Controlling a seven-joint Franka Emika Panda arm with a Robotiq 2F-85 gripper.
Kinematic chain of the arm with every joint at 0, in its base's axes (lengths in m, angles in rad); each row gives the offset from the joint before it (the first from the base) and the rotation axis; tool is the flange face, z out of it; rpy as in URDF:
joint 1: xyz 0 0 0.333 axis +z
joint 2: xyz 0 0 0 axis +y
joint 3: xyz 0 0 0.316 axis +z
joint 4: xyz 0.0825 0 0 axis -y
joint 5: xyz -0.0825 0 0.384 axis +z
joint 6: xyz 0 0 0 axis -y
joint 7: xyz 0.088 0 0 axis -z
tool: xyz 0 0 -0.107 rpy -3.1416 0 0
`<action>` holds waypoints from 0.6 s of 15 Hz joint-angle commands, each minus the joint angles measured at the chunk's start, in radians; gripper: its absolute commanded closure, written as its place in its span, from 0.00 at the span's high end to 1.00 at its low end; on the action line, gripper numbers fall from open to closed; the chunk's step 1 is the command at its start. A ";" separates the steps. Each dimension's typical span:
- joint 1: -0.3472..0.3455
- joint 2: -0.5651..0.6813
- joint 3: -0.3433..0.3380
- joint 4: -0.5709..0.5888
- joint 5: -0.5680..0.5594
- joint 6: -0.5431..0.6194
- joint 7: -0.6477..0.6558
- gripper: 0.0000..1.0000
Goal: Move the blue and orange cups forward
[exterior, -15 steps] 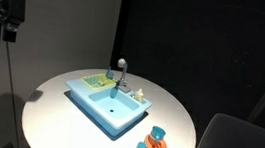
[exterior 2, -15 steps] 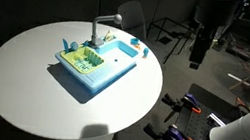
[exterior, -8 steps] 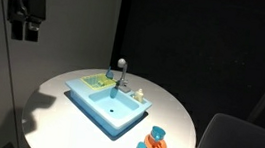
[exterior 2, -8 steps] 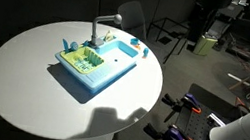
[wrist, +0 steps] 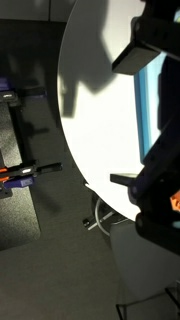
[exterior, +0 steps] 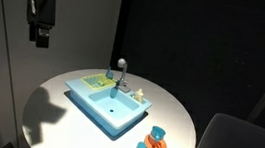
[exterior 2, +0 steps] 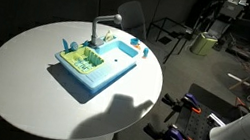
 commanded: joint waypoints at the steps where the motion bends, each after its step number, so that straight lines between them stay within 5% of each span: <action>1: -0.043 -0.031 -0.018 -0.049 0.062 0.060 0.066 1.00; 9: -0.129 -0.017 -0.047 -0.066 0.024 0.150 0.034 1.00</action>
